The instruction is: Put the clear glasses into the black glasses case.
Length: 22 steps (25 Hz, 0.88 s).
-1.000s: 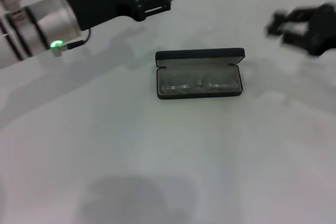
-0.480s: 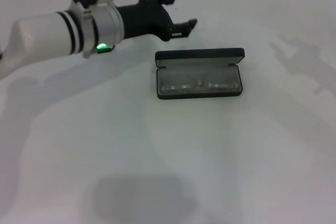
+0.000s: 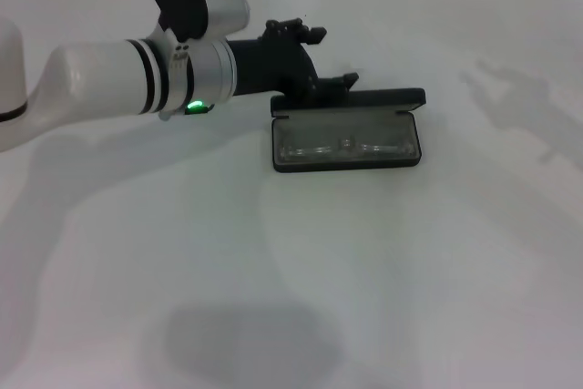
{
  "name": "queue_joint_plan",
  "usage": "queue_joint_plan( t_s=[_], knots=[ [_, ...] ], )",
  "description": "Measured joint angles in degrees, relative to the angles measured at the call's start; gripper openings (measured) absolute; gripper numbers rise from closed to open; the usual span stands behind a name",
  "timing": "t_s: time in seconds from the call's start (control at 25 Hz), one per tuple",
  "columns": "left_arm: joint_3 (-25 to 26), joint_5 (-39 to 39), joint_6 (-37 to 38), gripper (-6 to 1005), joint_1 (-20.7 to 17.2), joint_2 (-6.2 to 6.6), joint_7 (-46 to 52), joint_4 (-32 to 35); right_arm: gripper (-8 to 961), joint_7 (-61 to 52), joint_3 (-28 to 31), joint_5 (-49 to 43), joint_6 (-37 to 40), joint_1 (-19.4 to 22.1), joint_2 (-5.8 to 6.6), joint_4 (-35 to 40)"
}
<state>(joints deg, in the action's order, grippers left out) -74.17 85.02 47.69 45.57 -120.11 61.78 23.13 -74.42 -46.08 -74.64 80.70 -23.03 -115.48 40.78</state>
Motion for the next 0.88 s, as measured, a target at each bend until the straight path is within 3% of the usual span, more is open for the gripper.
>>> queue_joint_plan(
  t_s=[0.24,0.72,0.88],
  knots=[
    [-2.64,0.08,0.41,803,-0.48,-0.04,-0.02,-0.05,320,0.03,0.05,-0.06,0.07,0.28,0.06,-0.05],
    [-2.75,-0.42,2.92,803,-2.78,-0.21,-0.74,0.33,326,0.36,-1.67,-2.15,0.24,-0.83,0.04,0.15],
    [-2.4,-4.75,7.99,802,-5.38,0.02,-2.48,2.79,328,1.98,-3.41,-2.23,1.87,-1.28,0.05,0.42]
  ],
)
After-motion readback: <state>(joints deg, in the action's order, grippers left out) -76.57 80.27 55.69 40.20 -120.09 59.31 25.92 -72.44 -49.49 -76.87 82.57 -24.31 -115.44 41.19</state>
